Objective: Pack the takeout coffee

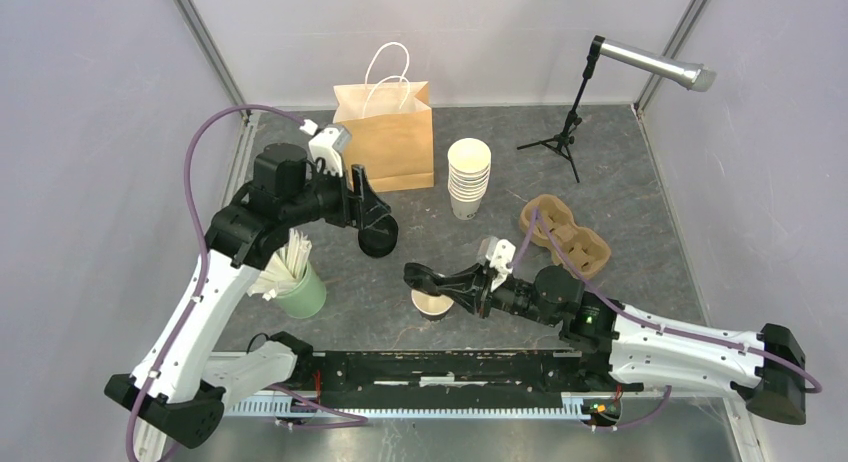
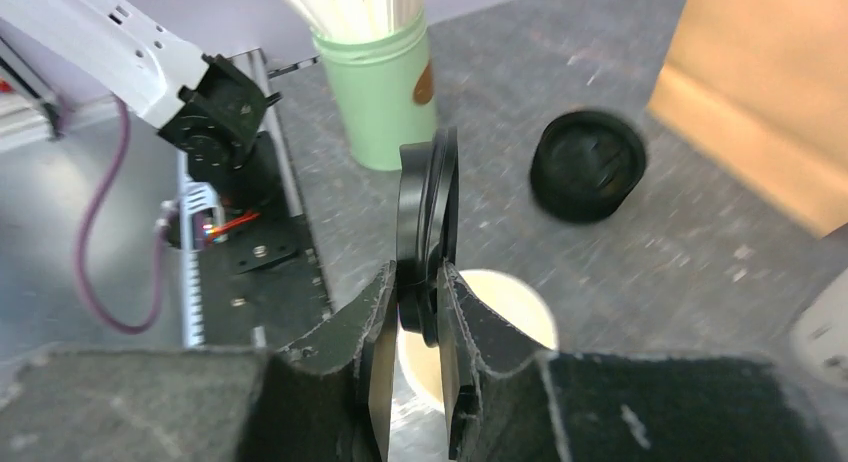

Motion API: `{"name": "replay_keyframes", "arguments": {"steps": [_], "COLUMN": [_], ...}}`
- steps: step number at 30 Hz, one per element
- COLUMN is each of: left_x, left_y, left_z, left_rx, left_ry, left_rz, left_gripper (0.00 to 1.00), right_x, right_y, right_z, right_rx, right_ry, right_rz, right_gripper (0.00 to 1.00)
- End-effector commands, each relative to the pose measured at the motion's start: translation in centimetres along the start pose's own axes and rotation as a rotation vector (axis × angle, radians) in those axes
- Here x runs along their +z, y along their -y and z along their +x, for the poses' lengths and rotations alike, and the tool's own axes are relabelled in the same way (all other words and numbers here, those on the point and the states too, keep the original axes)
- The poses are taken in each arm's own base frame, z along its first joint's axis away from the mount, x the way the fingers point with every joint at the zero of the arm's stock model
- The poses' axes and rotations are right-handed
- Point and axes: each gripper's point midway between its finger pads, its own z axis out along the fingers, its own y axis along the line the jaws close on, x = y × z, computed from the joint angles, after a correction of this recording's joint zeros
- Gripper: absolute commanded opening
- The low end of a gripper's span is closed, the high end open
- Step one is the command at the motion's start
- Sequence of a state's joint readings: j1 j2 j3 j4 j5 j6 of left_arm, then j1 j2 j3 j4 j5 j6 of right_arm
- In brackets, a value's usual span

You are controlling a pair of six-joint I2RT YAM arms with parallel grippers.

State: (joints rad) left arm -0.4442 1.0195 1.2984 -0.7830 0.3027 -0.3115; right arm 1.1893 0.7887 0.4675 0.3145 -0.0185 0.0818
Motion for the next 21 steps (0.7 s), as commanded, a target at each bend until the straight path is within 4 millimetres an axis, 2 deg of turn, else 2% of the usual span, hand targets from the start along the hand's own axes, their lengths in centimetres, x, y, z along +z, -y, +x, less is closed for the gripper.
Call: {"name": "replay_keyframes", "arguments": {"steps": [1, 4, 7, 12, 21], "left_x": [0.1, 0.7, 1.0, 1.7, 3.3], "left_y": [0.8, 1.3, 0.9, 0.8, 1.0], "left_z": [1.9, 3.9, 5.2, 6.6, 9.0], "left_rx": [0.040, 0.012, 0.000, -0.032, -0.050], "left_ry": [-0.038, -0.096, -0.116, -0.129, -0.185], "left_rz": [0.091, 0.149, 0.142, 0.164, 0.181], "left_gripper": [0.71, 0.70, 0.70, 0.69, 0.68], "right_x": [-0.6, -0.8, -1.0, -1.1, -0.8], "right_y": [-1.7, -1.9, -1.4, 0.6, 1.1], "right_z": [0.5, 0.4, 0.5, 1.5, 3.2], "right_rx": [0.345, 0.417, 0.472, 0.574, 0.770], "right_ry": [-0.065, -0.067, -0.072, -0.080, -0.109], "right_rz": [-0.003, 0.006, 0.039, 0.128, 0.034], "right_gripper": [0.26, 0.26, 0.27, 0.28, 0.27]}}
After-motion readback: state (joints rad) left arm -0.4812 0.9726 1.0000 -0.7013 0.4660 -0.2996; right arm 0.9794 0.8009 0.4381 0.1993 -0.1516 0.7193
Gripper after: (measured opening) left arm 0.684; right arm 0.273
